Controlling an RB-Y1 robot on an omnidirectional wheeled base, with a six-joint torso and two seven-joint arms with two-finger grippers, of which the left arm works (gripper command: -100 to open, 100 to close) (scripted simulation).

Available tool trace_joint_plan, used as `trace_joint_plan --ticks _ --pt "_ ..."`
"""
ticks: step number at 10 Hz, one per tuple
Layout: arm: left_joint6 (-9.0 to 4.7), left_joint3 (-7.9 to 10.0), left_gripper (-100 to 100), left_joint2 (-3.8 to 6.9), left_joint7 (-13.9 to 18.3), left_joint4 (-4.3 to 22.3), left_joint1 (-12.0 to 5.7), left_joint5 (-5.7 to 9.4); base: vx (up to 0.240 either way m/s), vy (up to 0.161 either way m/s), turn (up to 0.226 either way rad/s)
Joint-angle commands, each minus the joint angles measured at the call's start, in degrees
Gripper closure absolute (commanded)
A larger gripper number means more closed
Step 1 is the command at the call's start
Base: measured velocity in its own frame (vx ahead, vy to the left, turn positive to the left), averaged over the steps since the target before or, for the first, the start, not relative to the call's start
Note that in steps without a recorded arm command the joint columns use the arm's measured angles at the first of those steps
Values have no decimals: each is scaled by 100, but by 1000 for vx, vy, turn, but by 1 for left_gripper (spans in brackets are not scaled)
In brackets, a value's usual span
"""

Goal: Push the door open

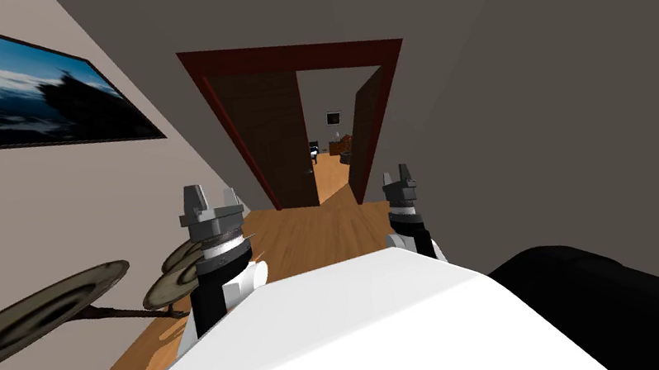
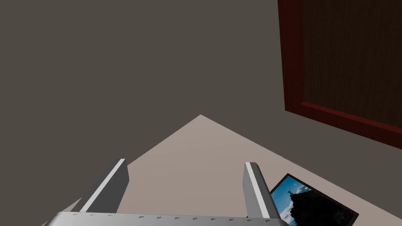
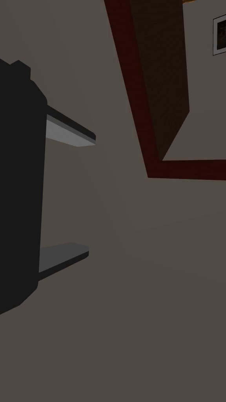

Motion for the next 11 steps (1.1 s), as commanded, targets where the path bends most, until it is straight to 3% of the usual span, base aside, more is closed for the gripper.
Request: trace_joint_plan --ticks 1,11 --pt "-32 -9 -100 47 12 196 -70 -11 95 -13 -4" --pt "-219 -60 -100 243 85 1359 -488 -74 123 2 -1"
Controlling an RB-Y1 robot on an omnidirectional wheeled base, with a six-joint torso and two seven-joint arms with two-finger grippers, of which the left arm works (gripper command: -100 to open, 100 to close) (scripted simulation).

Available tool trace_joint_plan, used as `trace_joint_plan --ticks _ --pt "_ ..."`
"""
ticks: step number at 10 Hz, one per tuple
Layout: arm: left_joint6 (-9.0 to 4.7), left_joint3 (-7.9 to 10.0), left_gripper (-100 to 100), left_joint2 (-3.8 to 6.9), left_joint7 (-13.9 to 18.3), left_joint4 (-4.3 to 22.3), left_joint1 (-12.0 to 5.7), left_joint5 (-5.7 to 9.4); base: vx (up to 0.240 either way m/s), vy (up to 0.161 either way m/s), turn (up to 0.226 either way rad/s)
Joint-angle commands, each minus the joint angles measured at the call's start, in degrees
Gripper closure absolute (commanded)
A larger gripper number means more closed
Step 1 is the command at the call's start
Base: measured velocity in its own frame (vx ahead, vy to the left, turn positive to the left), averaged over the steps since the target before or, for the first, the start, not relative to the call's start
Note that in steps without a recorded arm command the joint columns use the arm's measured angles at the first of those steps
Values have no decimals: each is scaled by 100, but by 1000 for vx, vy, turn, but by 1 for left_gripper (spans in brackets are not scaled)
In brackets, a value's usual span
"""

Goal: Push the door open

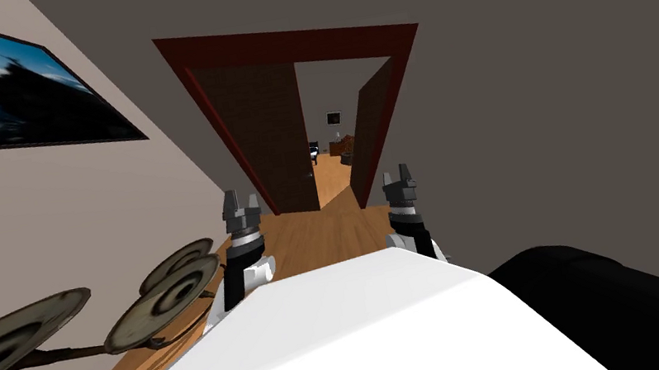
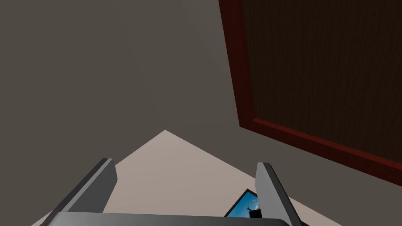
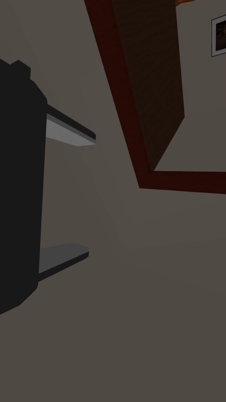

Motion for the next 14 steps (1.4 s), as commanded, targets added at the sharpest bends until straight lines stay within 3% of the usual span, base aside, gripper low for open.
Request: trace_joint_plan --ticks 1,14 --pt "-32 -15 -100 22 12 184 -63 -13 97 -10 0" --pt "-335 -98 -100 193 130 2064 -737 -115 100 -1 -2"
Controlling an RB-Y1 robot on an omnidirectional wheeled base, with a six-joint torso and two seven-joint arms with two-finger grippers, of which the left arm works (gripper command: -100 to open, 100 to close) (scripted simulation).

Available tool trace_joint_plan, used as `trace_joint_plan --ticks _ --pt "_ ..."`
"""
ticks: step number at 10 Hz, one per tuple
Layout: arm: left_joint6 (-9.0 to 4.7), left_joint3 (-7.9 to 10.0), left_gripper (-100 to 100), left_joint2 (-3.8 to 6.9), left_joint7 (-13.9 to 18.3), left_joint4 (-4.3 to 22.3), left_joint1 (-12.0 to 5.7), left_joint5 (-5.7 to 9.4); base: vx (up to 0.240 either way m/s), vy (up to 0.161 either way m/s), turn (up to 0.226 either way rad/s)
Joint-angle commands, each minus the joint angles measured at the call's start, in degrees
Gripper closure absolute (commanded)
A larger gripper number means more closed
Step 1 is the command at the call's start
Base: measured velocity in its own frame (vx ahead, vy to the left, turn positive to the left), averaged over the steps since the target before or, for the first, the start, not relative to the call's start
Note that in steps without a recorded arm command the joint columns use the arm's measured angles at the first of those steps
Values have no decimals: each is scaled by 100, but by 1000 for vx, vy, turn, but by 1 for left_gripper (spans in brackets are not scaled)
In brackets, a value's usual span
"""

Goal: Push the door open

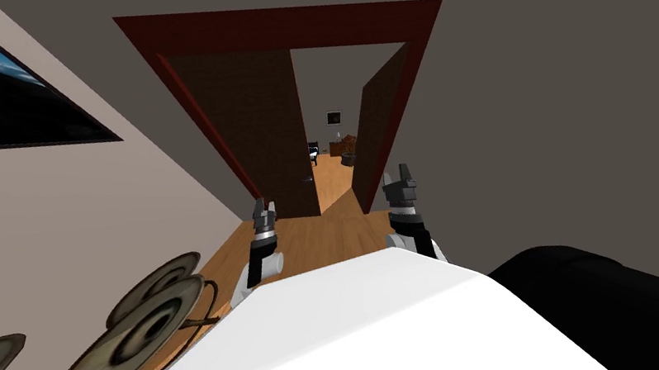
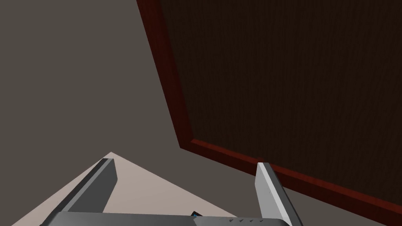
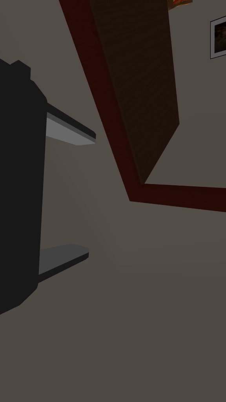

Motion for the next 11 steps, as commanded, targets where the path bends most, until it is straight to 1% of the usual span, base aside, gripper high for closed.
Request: trace_joint_plan --ticks 1,3,4,11 --pt "-64 -22 -100 -1 9 285 -98 -22 96 1 -2" --pt "-117 -36 -100 15 30 615 -216 -40 96 -8 -2" --pt "-117 -36 -100 15 30 615 -216 -40 66 -1 0" --pt "-307 -89 -100 51 103 1764 -640 -104 89 -1 -2"
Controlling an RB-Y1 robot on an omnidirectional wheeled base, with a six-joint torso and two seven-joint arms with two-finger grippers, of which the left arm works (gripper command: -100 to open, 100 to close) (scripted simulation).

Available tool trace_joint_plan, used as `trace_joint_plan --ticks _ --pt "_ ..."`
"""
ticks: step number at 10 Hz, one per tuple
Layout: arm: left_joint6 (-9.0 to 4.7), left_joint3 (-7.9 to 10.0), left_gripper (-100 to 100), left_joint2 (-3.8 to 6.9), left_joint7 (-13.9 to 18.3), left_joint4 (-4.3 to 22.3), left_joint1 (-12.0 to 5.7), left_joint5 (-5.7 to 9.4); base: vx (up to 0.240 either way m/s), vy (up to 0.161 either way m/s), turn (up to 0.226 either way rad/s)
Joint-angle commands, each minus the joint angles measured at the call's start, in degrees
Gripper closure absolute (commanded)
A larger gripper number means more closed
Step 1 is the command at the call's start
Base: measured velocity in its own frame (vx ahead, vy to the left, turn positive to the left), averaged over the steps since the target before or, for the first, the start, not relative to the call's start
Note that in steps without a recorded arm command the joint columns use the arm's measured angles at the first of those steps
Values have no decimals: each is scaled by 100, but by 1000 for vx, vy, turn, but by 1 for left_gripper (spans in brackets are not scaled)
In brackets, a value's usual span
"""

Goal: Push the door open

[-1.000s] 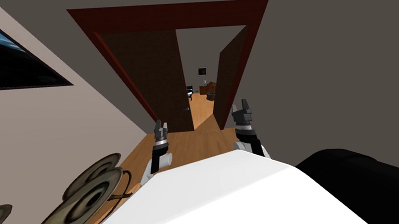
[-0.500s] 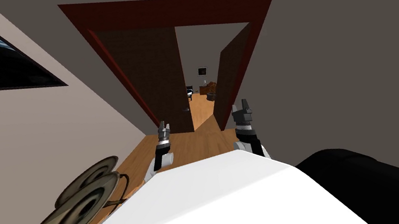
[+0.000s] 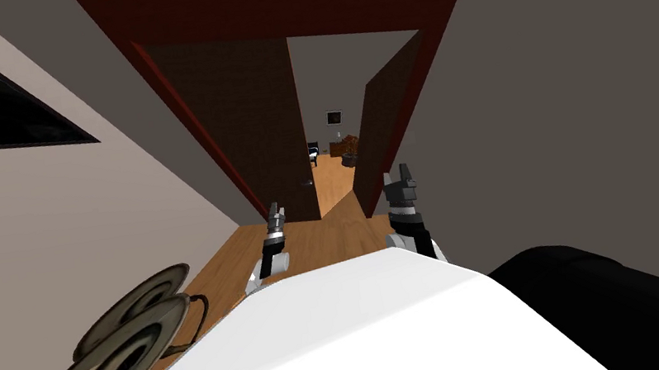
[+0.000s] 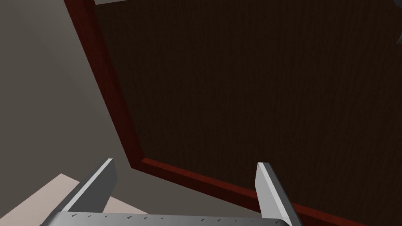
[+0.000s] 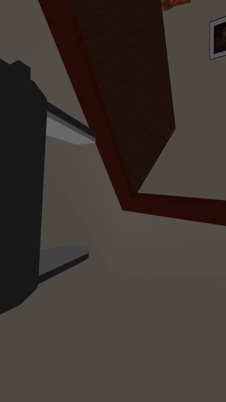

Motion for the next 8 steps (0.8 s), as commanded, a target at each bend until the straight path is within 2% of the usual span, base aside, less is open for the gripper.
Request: trace_joint_plan --ticks 1,8 --pt "-46 -5 -100 10 23 286 -118 -12 101 -5 -3" --pt "-235 -57 -100 4 97 1488 -541 -75 102 -1 -2"
